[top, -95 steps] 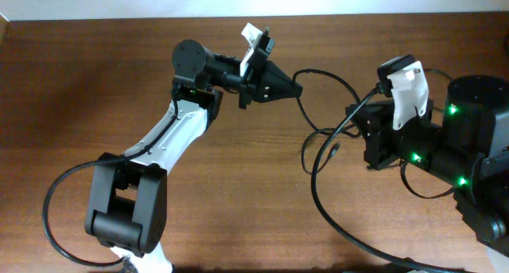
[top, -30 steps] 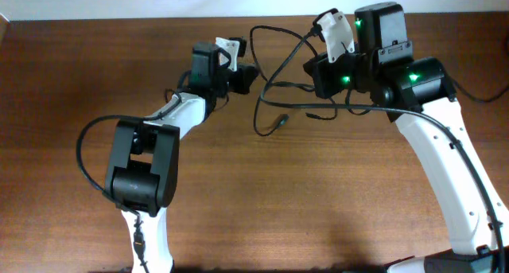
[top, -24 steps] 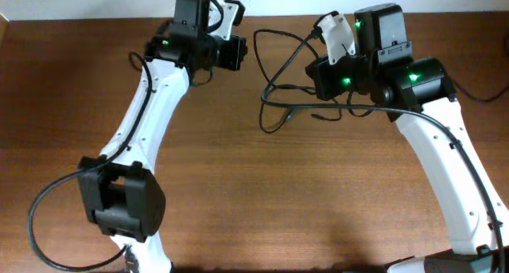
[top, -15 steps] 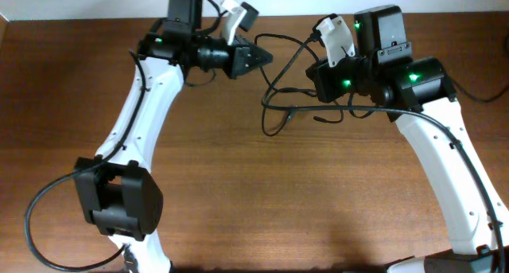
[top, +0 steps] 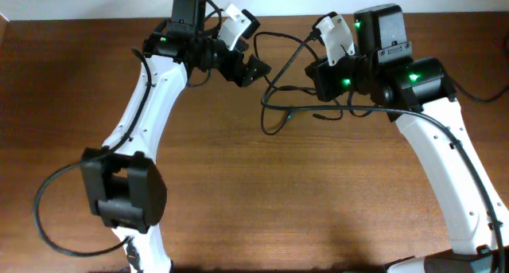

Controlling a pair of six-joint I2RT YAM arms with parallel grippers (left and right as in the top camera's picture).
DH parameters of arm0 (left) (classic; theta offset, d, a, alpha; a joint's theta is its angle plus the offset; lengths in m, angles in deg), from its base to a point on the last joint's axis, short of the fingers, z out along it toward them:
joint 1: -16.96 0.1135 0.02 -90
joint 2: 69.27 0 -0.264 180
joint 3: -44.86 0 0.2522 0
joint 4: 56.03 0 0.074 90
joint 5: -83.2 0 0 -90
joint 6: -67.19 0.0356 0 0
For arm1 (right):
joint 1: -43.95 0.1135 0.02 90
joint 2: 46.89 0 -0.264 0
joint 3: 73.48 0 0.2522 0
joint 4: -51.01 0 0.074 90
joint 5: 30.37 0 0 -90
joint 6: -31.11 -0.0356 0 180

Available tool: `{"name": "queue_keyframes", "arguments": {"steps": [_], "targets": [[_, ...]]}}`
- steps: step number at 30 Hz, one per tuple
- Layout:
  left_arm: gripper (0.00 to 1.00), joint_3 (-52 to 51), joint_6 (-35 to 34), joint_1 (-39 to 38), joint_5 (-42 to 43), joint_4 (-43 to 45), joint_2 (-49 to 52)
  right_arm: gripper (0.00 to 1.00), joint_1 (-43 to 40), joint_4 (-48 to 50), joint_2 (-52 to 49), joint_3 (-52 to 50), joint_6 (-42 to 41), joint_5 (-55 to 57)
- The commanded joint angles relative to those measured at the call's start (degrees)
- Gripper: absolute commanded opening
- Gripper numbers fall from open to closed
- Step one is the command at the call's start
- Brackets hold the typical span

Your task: Untangle cables

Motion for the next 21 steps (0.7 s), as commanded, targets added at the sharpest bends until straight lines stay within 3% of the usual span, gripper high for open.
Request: {"name": "queue_keyframes", "arguments": {"steps": [1, 2, 3, 5, 7, 10, 14, 17, 19, 21], "targets": [[0.76, 0.9, 0.9, -0.3, 15.8, 3.5, 4.6, 0.04, 0.2, 0.2, 1.4, 1.1, 0.6, -1.6], [0.06, 0.9, 0.9, -0.7, 17.7, 4.7, 4.8, 0.04, 0.2, 0.3, 1.5, 1.1, 0.6, -1.6], [0.00, 0.9, 0.9, -0.8, 17.8, 4.7, 4.8, 0.04, 0.2, 0.3, 1.5, 1.1, 0.6, -1.4], [0.00, 0.9, 0.9, 0.1, 16.0, 1.3, 4.8, 0.04, 0.1, -0.8, 1.5, 1.1, 1.0, 3.2], [0.00, 0.9, 0.9, 4.7, 4.1, -7.3, 4.5, 0.04, -0.6, -2.5, 1.7, 1.1, 4.4, 7.6], [0.00, 0.9, 0.9, 14.0, -5.1, -16.2, 4.5, 0.04, -5.7, -2.4, 1.8, 1.1, 4.5, 16.8], [0.00, 0.9, 1.0, 20.0, -6.3, -19.7, 4.5, 0.04, -13.6, -2.6, 1.8, 1.1, 5.3, 28.4], [0.00, 0.9, 1.2, 17.3, -6.2, -19.1, 4.5, 0.04, -12.6, -3.5, 1.8, 1.0, 5.0, 12.1], [0.00, 1.6, 1.2, 13.0, -5.8, -18.3, 4.5, 0.64, -8.7, -3.5, 1.8, 1.0, 2.0, 8.0], [0.00, 4.9, 1.1, 9.0, -2.0, -18.3, 4.5, 0.69, -2.8, -3.5, 1.8, 1.0, 1.9, 5.4]]}}
